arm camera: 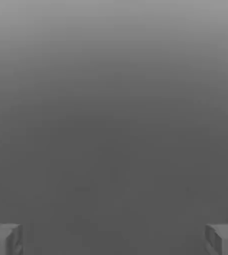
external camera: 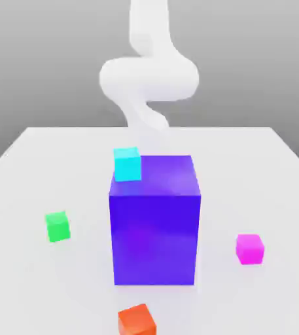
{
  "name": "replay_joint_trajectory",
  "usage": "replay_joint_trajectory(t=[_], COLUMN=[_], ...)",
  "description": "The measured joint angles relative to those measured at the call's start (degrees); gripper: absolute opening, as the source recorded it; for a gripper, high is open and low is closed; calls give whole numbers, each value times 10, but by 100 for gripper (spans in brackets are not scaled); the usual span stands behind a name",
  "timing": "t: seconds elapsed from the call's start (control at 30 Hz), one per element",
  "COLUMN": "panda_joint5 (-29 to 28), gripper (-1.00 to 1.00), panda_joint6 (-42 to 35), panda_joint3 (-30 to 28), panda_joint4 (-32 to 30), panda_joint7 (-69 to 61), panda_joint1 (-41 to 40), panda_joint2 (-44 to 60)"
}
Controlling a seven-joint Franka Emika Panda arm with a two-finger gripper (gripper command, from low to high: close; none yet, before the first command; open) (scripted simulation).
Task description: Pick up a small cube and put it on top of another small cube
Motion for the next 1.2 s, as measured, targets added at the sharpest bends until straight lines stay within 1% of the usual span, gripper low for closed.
replay_joint_trajectory(t=[0.23,0.4,0.53,0.63,0.67,0.73,0.8,0.9,0.93,1.1,1.13,1.2], panda_joint5=[28,30,10,-26,-45,-95,-147,-202,-210,-210,-214,-198], gripper=[0,0,0,0,0,0,0,0,-100,-100,-100,-100], panda_joint6=[100,169,224,265,279,309,340,388,398,399,404,387], panda_joint3=[85,148,191,212,211,182,135,57,41,41,33,56], panda_joint4=[-91,-154,-204,-242,-252,-253,-246,-232,-230,-230,-228,-233], panda_joint7=[87,158,231,301,326,372,413,456,462,463,466,453], panda_joint1=[34,58,79,103,116,139,175,241,256,256,263,244], panda_joint2=[151,253,338,404,426,470,512,573,585,585,592,571])
